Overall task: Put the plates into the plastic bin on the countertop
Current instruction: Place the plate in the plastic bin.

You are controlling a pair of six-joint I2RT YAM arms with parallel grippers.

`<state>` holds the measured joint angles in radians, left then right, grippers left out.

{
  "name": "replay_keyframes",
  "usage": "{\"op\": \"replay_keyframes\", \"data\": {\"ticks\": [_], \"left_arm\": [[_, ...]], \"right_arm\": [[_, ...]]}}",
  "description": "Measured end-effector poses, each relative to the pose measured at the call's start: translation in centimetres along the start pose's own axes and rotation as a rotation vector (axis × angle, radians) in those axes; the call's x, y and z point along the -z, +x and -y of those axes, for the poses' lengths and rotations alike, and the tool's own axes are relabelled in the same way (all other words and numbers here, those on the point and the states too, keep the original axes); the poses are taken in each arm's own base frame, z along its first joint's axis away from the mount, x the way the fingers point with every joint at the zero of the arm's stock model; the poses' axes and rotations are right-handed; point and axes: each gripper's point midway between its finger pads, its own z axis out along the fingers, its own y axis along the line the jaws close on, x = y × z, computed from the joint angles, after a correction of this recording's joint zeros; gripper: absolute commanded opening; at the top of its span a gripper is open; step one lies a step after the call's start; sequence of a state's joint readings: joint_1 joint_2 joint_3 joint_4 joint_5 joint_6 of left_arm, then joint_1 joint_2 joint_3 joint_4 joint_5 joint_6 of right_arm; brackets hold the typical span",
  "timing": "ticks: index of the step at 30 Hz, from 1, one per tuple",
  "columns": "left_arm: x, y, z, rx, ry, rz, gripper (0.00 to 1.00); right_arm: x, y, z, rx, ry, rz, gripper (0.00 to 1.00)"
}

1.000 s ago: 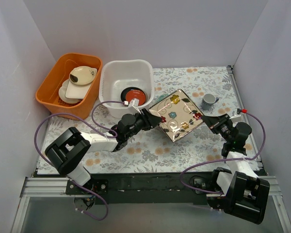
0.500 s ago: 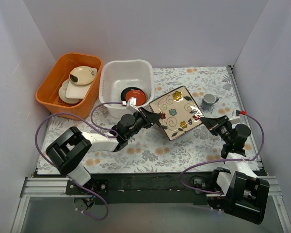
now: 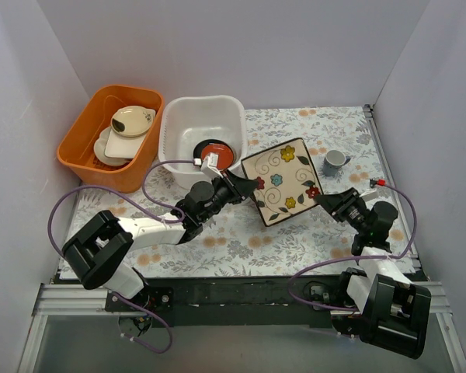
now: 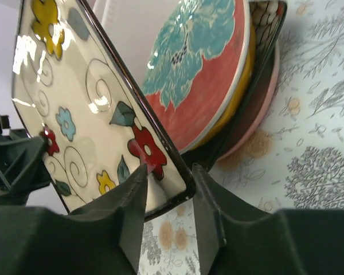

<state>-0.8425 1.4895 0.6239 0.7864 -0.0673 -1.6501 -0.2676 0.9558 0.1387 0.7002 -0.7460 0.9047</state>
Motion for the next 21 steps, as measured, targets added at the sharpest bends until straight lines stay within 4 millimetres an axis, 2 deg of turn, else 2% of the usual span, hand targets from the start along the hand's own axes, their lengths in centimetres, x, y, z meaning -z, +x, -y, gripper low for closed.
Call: {"op": "replay_keyframes", "data": {"ticks": [4, 9, 16, 21], "left_arm": [[-0.1, -0.4, 1.3, -0.064, 0.024, 0.0, 0.0], [-0.3, 0.0, 2.0, -0.087, 0.036, -0.028, 0.0], [-0.3, -0.7, 1.4, -0.094, 0.0, -0.032, 0.0], [-0.3, -1.6, 0.4, -0.108, -0.031, -0.038, 0.0]], "right_arm": [[0.4, 2.4, -0.3, 0.003, -0.038, -0.089, 0.54], [0.5, 3.2, -1.0, 0.018, -0.08, -0.131, 0.62], [0.7, 3.8, -1.7, 0.022, -0.116, -0.161, 0.72], [0.9, 4.1, -1.9, 0.023, -0.13, -0.168, 0.84]]}}
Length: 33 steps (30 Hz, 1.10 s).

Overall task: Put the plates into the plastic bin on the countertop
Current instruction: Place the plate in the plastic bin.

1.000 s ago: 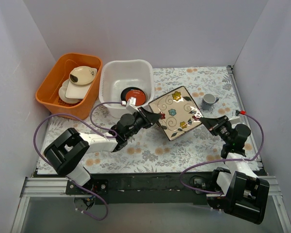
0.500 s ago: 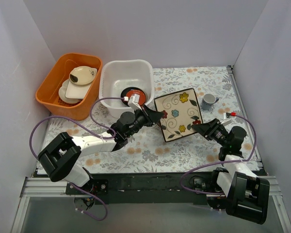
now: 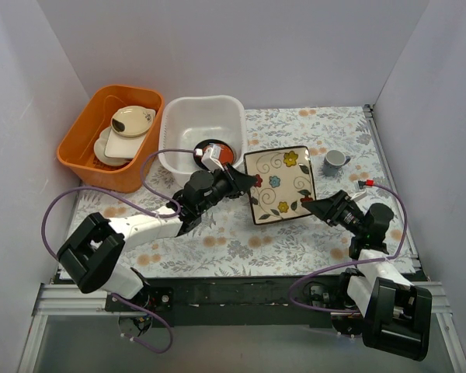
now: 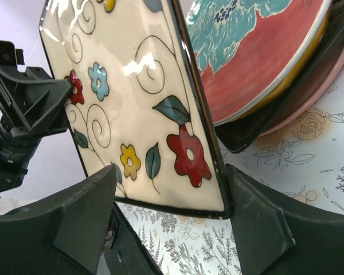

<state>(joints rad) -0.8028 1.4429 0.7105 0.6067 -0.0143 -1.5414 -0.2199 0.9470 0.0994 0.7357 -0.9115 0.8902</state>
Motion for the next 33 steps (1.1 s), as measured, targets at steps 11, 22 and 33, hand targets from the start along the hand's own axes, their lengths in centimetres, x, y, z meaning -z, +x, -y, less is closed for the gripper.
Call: {"op": "replay_keyframes", "data": {"ticks": [11, 22, 33], "left_arm": [[0.1, -2.8, -2.0, -0.012, -0.049, 0.011, 0.0], [0.4, -6.6, -1.8, -0.012, -0.035, 0.054, 0.0], [0.5, -10.9, -1.5, -0.014, -0.017, 0.081, 0.0]], "right_arm": [[0.0, -0.3, -0.6, 0.018, -0.022, 0.008, 0.89], [0.1, 0.0, -0.4, 0.013, -0.022, 0.008, 0.89], [0.1, 0.0, -0.4, 0.015, -0.023, 0.007, 0.92]]}}
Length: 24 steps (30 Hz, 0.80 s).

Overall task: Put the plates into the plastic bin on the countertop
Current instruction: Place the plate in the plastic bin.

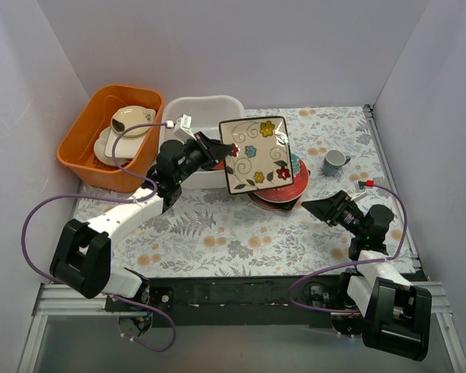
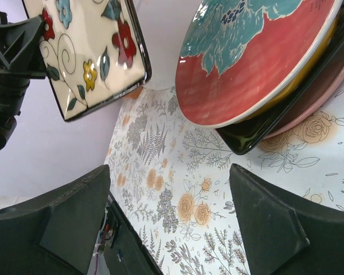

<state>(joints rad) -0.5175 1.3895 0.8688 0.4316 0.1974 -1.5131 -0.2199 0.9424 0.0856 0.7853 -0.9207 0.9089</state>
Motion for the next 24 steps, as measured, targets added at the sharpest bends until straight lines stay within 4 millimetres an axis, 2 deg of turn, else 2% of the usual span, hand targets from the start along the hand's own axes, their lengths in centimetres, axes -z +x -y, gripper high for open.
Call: {"op": "replay_keyframes", "data": {"ticks": [6, 16, 24], "left_arm": [[0.2, -2.9, -1.3, -0.006, -0.03, 0.042, 0.0], [1.4, -5.7, -3.8, 0.004, -0.067, 0.052, 0.0], [2.7, -9.1, -5.2, 0.005, -0.09, 0.107, 0.0]], "right_arm": [[0.0, 0.1, -0.1, 0.001, -0.005, -0.006, 0.94], [0.1, 0.3, -0.2, 0.011, -0.016, -0.019, 0.94], [0.1, 0.4, -0.1, 0.026, -0.014, -0.021, 0.94]]}}
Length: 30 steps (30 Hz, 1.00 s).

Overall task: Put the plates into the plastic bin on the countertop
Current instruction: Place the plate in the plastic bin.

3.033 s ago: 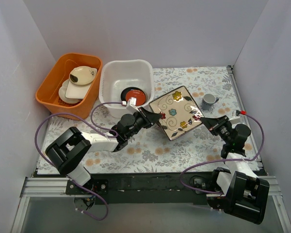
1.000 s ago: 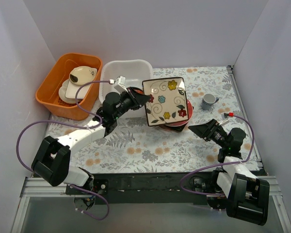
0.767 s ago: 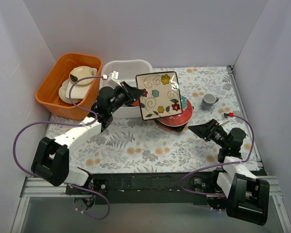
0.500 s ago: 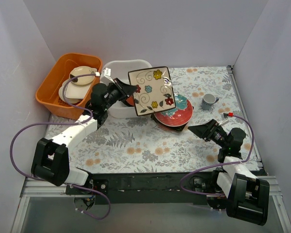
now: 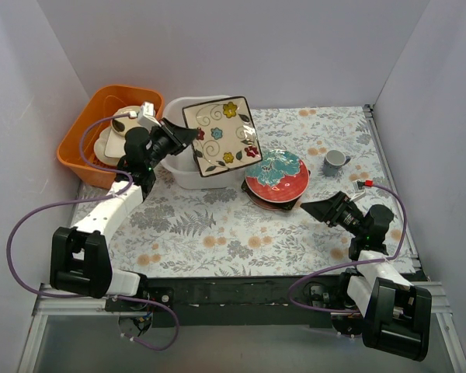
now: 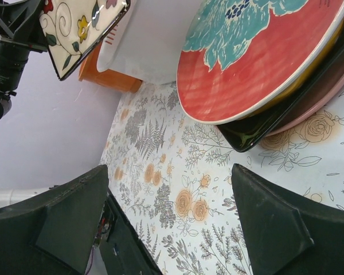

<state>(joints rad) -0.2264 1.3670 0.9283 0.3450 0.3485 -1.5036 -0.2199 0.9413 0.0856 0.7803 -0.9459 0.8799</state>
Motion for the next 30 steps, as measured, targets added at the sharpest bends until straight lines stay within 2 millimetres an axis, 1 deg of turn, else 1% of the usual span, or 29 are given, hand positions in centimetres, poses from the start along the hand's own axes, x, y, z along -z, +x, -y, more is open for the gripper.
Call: {"op": "replay_keyframes", "data": {"ticks": [16, 21, 26, 30], "left_arm": [[1.4, -4.4, -2.8, 0.041, -0.047, 0.084, 0.0], [1.4, -5.8, -3.0, 0.036, -0.051, 0.106, 0.0], [0.8, -7.1, -2.9, 0.026, -0.037, 0.106, 0.0], [-0.6, -7.6, -3.8, 0.02, -0.039, 0.079, 0.0]], "right_arm": [[0.1, 0.6, 0.6, -0.007, 0.015, -0.012, 0.94], [0.2, 1.0, 0.9, -0.022, 0.023, -0.018, 0.94], [0.1, 1.1, 1.1, -0.028, 0.028, -0.022, 0.94], [0.1, 1.2, 1.3, -0.032, 0.032, -0.029, 0.94]]}}
